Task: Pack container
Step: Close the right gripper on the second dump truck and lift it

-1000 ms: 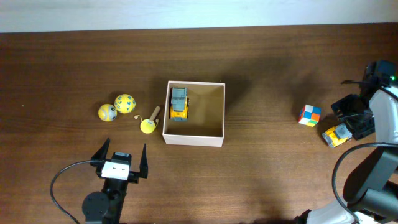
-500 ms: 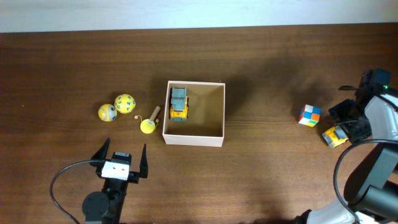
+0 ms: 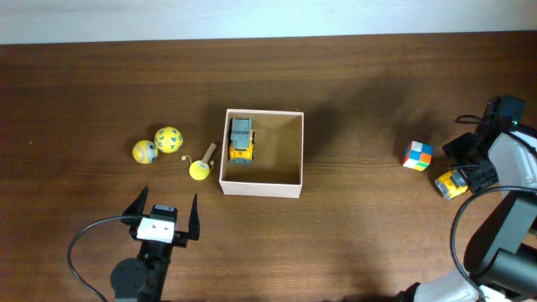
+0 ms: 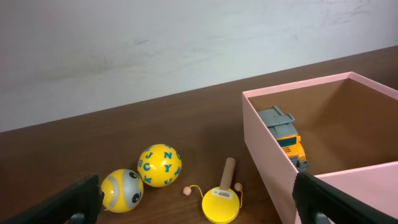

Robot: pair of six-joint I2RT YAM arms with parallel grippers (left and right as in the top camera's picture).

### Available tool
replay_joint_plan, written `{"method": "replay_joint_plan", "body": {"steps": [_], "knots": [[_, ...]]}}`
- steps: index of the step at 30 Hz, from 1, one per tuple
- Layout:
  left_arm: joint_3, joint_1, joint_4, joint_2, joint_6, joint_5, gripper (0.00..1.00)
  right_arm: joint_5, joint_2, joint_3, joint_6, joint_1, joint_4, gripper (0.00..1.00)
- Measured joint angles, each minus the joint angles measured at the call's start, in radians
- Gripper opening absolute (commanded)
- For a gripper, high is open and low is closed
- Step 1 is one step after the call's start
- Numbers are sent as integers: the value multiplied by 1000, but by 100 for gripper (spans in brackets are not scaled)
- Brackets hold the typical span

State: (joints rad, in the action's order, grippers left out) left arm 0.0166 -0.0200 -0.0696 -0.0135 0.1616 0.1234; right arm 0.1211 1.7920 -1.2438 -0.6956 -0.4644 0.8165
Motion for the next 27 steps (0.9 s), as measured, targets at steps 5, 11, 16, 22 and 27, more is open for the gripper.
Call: {"method": "replay_joint_plan", "body": {"steps": [5,11,16,22,27], "knots": [[0,0,0,0,0,0,99,0,0,33,-10,0,-22,79],[0,0,0,0,0,0,99,0,0,72,-12,0,-48,78],[0,0,0,0,0,0,99,1,0,72,-10,0,-66,68],[0,0,0,0,0,0,99,8,0,72,-16,0,-71,57],[0,0,0,0,0,0,99,9,0,72,-19,0,-71,52]]}}
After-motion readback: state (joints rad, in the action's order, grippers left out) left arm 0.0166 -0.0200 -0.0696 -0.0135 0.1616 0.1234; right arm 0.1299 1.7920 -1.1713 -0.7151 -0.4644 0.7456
